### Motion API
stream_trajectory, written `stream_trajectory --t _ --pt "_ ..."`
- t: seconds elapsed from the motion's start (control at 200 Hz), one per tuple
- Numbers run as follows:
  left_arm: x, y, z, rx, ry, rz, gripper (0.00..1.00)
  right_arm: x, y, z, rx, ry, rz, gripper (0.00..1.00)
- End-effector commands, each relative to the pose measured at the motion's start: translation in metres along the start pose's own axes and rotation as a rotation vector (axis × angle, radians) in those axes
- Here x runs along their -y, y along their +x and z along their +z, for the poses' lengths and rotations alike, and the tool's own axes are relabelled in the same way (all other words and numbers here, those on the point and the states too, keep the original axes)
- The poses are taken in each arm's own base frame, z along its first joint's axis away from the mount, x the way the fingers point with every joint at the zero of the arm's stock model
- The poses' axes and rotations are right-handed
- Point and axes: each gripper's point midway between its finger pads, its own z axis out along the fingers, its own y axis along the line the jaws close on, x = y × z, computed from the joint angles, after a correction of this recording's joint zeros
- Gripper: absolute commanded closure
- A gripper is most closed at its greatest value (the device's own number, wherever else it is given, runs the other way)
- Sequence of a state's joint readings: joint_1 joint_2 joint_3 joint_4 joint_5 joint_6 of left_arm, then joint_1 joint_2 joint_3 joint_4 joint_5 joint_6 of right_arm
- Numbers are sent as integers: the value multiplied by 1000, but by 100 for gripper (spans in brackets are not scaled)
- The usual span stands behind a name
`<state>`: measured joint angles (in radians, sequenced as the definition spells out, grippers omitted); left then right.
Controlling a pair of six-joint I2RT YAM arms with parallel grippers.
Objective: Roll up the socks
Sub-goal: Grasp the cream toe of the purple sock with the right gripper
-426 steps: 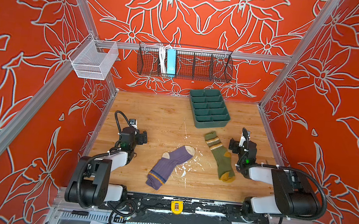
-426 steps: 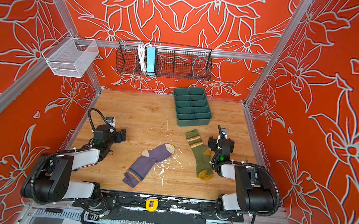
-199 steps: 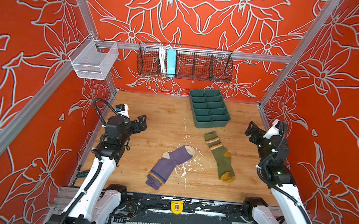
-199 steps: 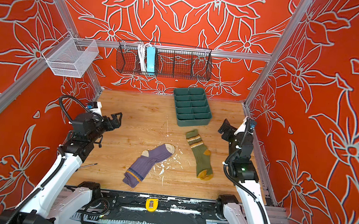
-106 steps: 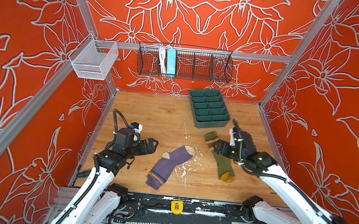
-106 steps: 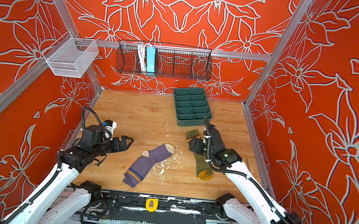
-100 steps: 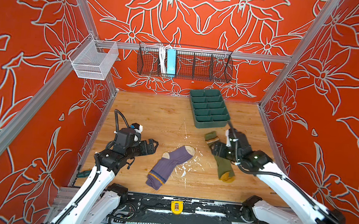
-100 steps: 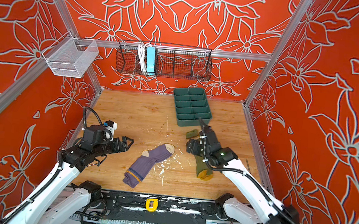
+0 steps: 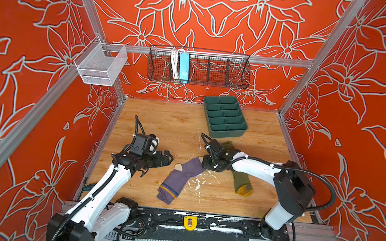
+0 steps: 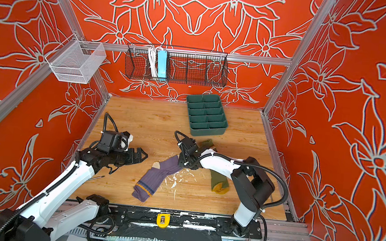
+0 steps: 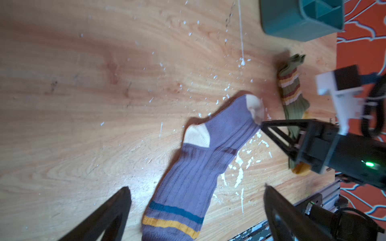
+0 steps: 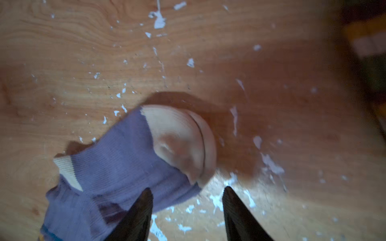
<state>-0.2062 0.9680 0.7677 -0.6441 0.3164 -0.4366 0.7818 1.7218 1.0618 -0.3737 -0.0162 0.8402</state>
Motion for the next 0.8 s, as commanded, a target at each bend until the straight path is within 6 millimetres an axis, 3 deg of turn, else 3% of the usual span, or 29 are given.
stream_trajectory --t 0.0,0.225,0.42,0.571,0.796 --pt "5 -4 -7 1 -4 49 2 -17 -12 8 30 -29 2 54" --pt "9 -14 -10 46 5 60 2 -24 -24 30 41 -2 -69 83" --pt "15 -30 -19 88 -11 91 3 -45 -39 42 31 -12 -170 84" --pt "15 -38 -10 75 -22 88 2 -45 -51 39 60 3 -217 73" --pt "28 -58 -24 94 -35 164 3 -55 -57 6 88 -45 -315 40"
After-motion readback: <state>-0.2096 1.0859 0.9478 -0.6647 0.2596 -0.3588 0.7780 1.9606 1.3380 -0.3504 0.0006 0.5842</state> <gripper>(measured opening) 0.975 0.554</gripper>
